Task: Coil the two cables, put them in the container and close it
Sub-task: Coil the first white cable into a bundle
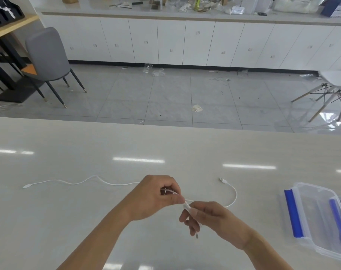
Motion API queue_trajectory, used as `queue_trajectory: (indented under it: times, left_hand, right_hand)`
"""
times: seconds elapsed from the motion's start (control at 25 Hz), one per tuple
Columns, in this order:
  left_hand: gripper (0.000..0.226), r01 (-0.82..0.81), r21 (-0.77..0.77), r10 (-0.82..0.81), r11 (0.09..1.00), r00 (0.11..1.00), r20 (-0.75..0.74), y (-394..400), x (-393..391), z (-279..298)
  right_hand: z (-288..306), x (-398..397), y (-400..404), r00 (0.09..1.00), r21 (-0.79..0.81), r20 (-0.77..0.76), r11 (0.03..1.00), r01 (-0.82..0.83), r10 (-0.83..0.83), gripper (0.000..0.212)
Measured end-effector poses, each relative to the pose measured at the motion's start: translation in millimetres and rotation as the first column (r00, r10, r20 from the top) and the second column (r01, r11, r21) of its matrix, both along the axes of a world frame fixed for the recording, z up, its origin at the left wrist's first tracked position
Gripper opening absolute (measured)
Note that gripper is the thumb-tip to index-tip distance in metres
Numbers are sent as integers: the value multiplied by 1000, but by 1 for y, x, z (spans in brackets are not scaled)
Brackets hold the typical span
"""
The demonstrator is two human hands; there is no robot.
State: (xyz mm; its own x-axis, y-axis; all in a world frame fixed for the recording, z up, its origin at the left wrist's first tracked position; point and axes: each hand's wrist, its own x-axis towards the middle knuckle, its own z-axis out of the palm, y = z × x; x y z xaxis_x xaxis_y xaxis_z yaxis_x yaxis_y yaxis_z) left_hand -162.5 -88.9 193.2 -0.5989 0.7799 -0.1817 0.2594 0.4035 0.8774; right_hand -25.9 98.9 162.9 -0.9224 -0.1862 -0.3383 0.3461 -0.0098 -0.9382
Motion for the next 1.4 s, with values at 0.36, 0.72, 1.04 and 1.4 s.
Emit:
queue_trajectory:
  times: [0.36, 0.72, 1.04, 1.4]
  left_hand:
    - [22, -147, 133, 136, 980, 987, 91, 10, 12, -32]
    - [23, -128, 21, 126, 992, 991, 53, 29, 53, -55]
    - [18, -64, -134, 42, 989, 986, -161, 20, 51, -37]
    - [6, -84, -93, 50, 992, 946, -320, 12, 36, -9]
  right_hand:
    - [14, -7, -5, 965, -496, -47, 845, 201, -258, 31]
    - [8, -23, -8, 796, -556, 55, 644, 526, -603, 31]
    - [-1, -18, -2, 828, 52, -172, 834, 549, -534, 20]
    - [2, -10, -6, 964, 215, -133, 942, 257, -232, 16]
